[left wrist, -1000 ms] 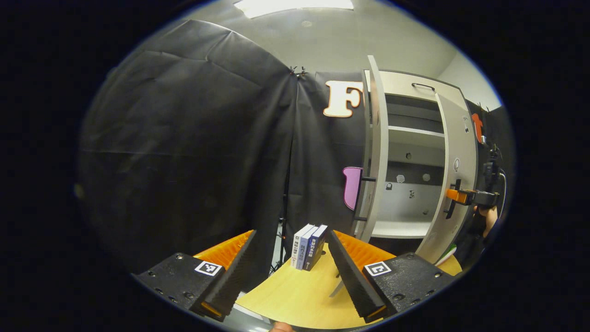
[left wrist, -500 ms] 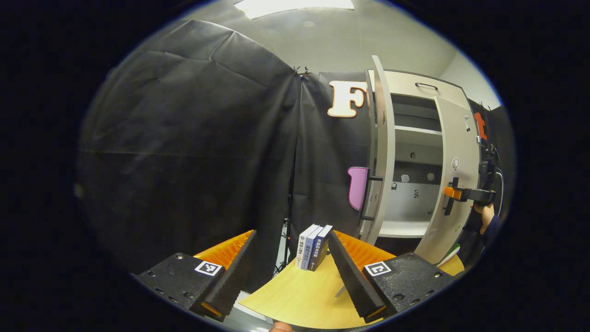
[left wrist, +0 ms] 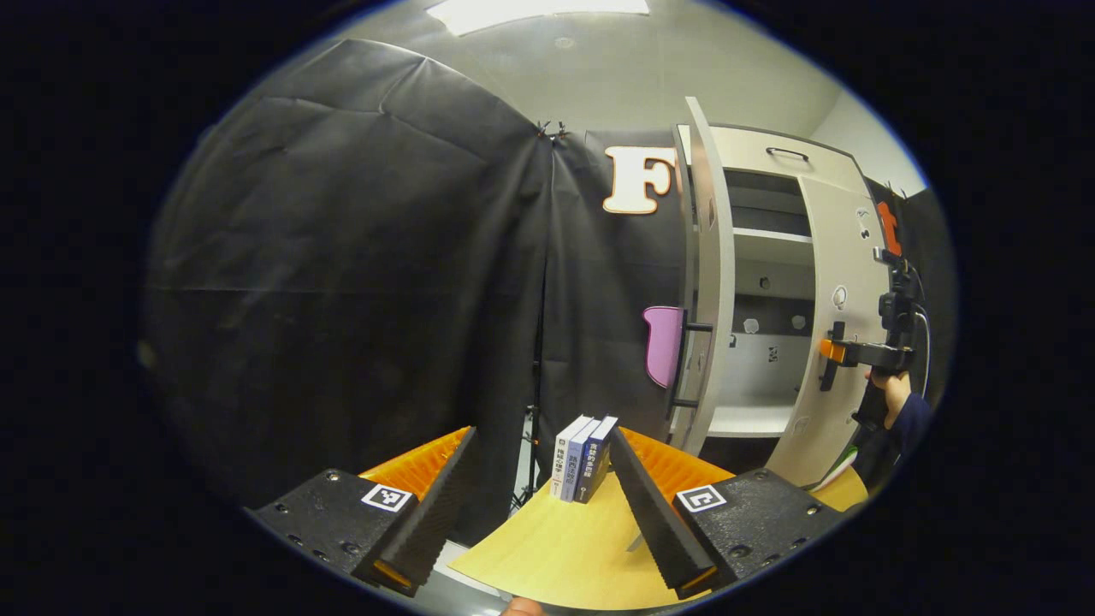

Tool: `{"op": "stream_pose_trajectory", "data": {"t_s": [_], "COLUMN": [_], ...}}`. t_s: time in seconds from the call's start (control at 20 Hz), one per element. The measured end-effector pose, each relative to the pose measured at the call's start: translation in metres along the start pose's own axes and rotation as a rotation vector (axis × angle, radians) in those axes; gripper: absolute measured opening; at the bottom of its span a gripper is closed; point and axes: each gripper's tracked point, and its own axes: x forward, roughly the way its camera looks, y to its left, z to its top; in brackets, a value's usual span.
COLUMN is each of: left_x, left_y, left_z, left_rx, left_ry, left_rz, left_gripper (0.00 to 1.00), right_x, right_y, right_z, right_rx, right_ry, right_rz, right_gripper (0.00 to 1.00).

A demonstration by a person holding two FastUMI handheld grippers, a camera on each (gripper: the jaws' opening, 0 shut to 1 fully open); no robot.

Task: Grasp the bottle in the cabinet with the left hand and place it on the coaster, then close the right door with the right hand and the left door with the left hand.

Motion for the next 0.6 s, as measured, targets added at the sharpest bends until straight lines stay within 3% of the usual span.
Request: {"op": "stream_pose_trajectory", "data": {"t_s": [0.6], "left_x": [0.0073], "left_y": [0.0112], "left_z": [-0.0072], "left_rx": [0.004], "left_ry": [0.012], "left_rz": [-0.001], "left_gripper": [0.94], "right_x": [0.0059], "right_y": [0.0010], "right_z": [-0.0039], "right_rx": [-0.032], "right_ry": [-0.022], "right_rz": [-0.044], "right_gripper": [0.98]}}
